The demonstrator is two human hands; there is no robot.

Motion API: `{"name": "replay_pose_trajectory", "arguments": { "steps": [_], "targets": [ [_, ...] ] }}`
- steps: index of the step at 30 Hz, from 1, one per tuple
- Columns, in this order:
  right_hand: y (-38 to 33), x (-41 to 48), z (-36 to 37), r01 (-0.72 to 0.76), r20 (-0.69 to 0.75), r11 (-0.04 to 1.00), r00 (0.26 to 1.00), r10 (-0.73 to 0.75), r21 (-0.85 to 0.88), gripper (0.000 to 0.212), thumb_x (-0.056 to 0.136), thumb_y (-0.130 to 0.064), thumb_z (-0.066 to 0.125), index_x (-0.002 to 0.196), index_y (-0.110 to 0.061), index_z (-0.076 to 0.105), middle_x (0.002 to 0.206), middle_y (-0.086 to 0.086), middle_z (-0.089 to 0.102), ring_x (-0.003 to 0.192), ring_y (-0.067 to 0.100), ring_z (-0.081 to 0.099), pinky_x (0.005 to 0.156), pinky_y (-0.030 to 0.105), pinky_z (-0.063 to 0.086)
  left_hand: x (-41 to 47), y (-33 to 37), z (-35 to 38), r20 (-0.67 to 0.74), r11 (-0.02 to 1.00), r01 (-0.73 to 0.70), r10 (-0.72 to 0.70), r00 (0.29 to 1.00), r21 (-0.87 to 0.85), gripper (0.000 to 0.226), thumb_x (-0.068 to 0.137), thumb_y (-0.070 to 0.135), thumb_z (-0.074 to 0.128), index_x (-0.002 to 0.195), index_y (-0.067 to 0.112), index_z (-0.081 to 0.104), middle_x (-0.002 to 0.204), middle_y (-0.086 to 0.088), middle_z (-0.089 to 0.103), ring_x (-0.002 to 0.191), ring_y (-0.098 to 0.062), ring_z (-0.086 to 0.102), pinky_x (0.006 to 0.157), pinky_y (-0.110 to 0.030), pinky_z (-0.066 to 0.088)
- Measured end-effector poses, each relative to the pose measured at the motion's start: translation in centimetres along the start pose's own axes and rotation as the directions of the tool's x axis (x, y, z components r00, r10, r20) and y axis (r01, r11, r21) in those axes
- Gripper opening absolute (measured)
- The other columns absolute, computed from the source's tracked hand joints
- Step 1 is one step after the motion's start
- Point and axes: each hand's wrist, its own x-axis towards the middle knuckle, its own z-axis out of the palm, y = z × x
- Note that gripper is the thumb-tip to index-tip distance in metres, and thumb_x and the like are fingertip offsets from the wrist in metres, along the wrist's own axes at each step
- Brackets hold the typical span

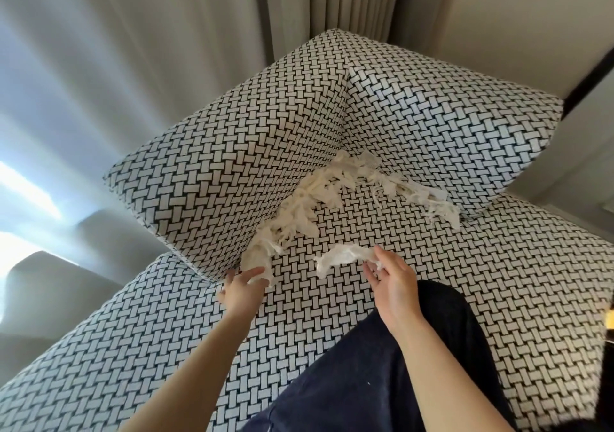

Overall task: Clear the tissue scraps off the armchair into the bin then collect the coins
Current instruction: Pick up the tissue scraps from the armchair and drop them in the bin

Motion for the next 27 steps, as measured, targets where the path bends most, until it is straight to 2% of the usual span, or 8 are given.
{"name": "replay_pose_trajectory", "arguments": {
  "steps": [3, 6, 9, 12, 17, 21, 25, 27],
  "targets": [
    [-0.1, -0.1, 0.0, -0.006, 0.036, 1.000, 0.999, 0.005, 0.015, 0.013, 0.087, -0.003, 0.058, 0.077, -0.010, 0.053, 0.085, 0.005, 0.062, 0.086, 0.018, 0.059, 0.091, 0.036, 0.048, 0.2, -0.2, -0.3, 0.048, 0.999, 0.001, 0.000, 0.999, -0.032, 0.036, 0.087, 0.018, 0.053, 0.123, 0.023, 0.059, 0.136, 0.001, 0.045, 0.125, -0.024, 0.026, 0.090, -0.035, 0.029],
    [0.0, -0.2, 0.1, -0.002, 0.040, 0.999, 0.999, 0.003, -0.043, 0.021, 0.084, 0.005, 0.059, 0.076, -0.011, 0.049, 0.095, 0.010, 0.061, 0.093, 0.022, 0.060, 0.092, 0.037, 0.049, 0.0, -0.5, -0.4, 0.056, 0.993, 0.028, -0.022, 0.998, -0.111, 0.037, 0.085, 0.016, 0.055, 0.122, 0.016, 0.059, 0.123, -0.006, 0.055, 0.121, -0.022, 0.038, 0.096, -0.039, 0.038],
    [0.2, -0.2, 0.0, 0.002, 0.028, 0.993, 1.000, 0.001, -0.115, 0.020, 0.085, 0.009, 0.057, 0.084, -0.010, 0.049, 0.105, 0.012, 0.057, 0.100, 0.024, 0.059, 0.091, 0.035, 0.049, -0.7, -0.5, -0.2, 0.067, 0.982, 0.001, 0.012, 0.998, -0.190, 0.032, 0.090, 0.011, 0.052, 0.121, 0.008, 0.060, 0.114, -0.003, 0.061, 0.097, -0.011, 0.048, 0.084, -0.026, 0.038],
    [0.3, -0.3, -0.2, 0.001, 0.031, 0.986, 1.000, 0.004, -0.166, 0.019, 0.086, 0.008, 0.056, 0.098, -0.006, 0.051, 0.111, 0.013, 0.057, 0.103, 0.023, 0.059, 0.093, 0.036, 0.049, -1.5, -0.6, 0.3, 0.064, 0.967, -0.018, 0.035, 0.997, -0.254, 0.028, 0.091, 0.014, 0.055, 0.116, 0.006, 0.063, 0.085, 0.002, 0.064, 0.070, -0.006, 0.046, 0.066, -0.019, 0.036],
    [0.3, -0.5, -0.2, 0.002, 0.044, 0.984, 0.999, 0.005, -0.176, 0.024, 0.086, 0.008, 0.057, 0.106, -0.005, 0.052, 0.114, 0.014, 0.055, 0.106, 0.024, 0.057, 0.095, 0.039, 0.048, -2.7, -1.2, 0.7, 0.149, 0.967, 0.015, 0.024, 0.989, -0.255, 0.023, 0.087, 0.019, 0.062, 0.106, 0.007, 0.068, 0.090, 0.000, 0.067, 0.076, -0.010, 0.055, 0.070, -0.018, 0.041],
    [0.2, -0.7, -0.2, 0.010, 0.063, 0.985, 0.998, 0.001, -0.174, 0.031, 0.083, 0.012, 0.059, 0.109, -0.002, 0.054, 0.116, 0.016, 0.056, 0.101, 0.021, 0.060, 0.081, 0.029, 0.052, -3.7, -1.2, 0.5, 0.196, 0.958, 0.024, 0.034, 0.980, -0.287, 0.012, 0.085, 0.013, 0.064, 0.093, 0.009, 0.072, 0.101, -0.007, 0.069, 0.099, -0.021, 0.059, 0.100, -0.039, 0.042],
    [0.2, -1.4, -0.3, 0.054, 0.086, 0.980, 0.996, -0.038, -0.194, 0.038, 0.082, 0.012, 0.059, 0.116, -0.003, 0.055, 0.123, 0.015, 0.055, 0.103, 0.022, 0.062, 0.081, 0.028, 0.053, -4.0, -0.5, 0.5, 0.227, 0.952, -0.011, 0.084, 0.970, -0.307, 0.014, 0.083, 0.003, 0.062, 0.085, 0.012, 0.072, 0.099, -0.006, 0.069, 0.099, -0.022, 0.062, 0.097, -0.038, 0.045],
    [0.1, -1.8, -0.6, 0.093, 0.085, 0.969, 0.994, -0.075, -0.230, 0.035, 0.082, 0.010, 0.061, 0.112, -0.008, 0.059, 0.126, 0.012, 0.054, 0.109, 0.024, 0.061, 0.089, 0.032, 0.053, -4.0, 0.2, 0.6, 0.228, 0.946, -0.037, 0.115, 0.967, -0.322, 0.013, 0.082, 0.000, 0.062, 0.084, 0.011, 0.069, 0.097, -0.005, 0.069, 0.093, -0.020, 0.063, 0.088, -0.033, 0.050]
  ]
}}
